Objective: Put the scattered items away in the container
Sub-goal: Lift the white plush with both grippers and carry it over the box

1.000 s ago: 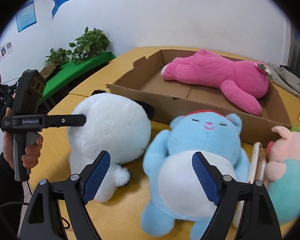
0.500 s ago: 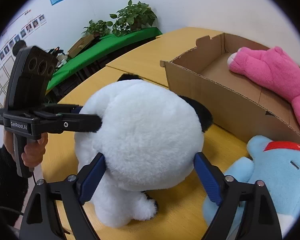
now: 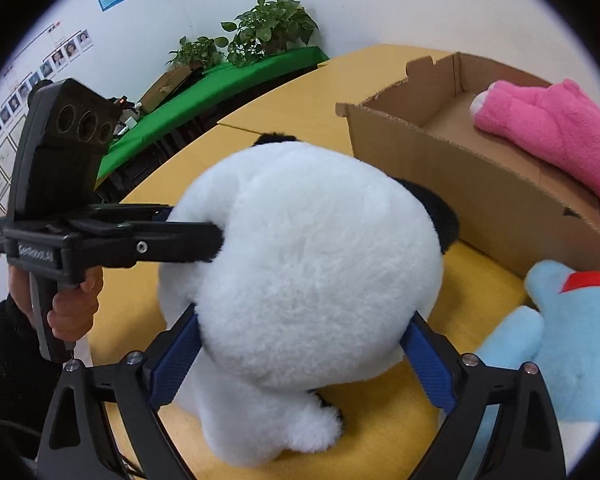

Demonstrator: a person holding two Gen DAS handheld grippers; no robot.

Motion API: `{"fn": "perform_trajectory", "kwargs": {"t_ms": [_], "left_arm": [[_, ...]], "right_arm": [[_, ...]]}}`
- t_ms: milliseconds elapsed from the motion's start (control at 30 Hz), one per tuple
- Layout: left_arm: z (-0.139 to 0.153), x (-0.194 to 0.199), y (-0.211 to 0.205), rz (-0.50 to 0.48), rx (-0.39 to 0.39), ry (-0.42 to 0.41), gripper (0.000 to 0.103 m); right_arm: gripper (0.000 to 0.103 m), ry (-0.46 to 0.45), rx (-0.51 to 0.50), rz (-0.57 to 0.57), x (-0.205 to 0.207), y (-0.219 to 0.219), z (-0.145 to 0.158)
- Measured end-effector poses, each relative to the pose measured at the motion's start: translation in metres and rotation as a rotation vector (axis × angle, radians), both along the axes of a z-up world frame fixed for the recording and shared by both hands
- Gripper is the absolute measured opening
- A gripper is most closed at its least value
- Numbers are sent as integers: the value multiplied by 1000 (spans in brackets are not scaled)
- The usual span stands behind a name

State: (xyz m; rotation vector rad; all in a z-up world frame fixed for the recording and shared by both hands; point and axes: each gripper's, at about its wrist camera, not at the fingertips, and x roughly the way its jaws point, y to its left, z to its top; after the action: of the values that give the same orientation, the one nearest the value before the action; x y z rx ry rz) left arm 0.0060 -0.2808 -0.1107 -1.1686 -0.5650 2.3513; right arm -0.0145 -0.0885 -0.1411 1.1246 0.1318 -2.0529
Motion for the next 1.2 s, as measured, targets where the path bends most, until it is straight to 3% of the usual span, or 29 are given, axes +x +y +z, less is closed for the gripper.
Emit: {"fn": "perform_trajectory", "kwargs": {"t_ms": [67,267,400,533,600,733,833,1000,1100,1200], "left_arm": [[1,2,-1,1,14,-3,66],[17,10,7,12,-13,33,65],[59,11,20,-13,-31,124,65],[117,-12,39,-46,-84,251,65],[143,-42,53,-70,-122,298,65],[162,-114,67,-93,-150,310,65],[153,-170,71,-84,-152,272,65],[99,-248,75,-66,-188,126,66],[61,-275,71,-48,-195,39,66],[41,-277,65,-44,-221,22,67]], "right_arm": [[78,22,-10,10,3,0,1],[58,43,-61,-16,16,7,8],[56,75,-146,-43,22,22,29],[56,194,-202,-84,14,41,81],[57,254,-211,-105,-1,50,104],[59,291,-193,-164,-55,65,133],[59,271,-190,-195,-107,74,135],[59,100,-207,-232,-186,88,90],[58,9,-134,-239,-217,80,58],[59,-146,-120,-246,-243,72,27]]}}
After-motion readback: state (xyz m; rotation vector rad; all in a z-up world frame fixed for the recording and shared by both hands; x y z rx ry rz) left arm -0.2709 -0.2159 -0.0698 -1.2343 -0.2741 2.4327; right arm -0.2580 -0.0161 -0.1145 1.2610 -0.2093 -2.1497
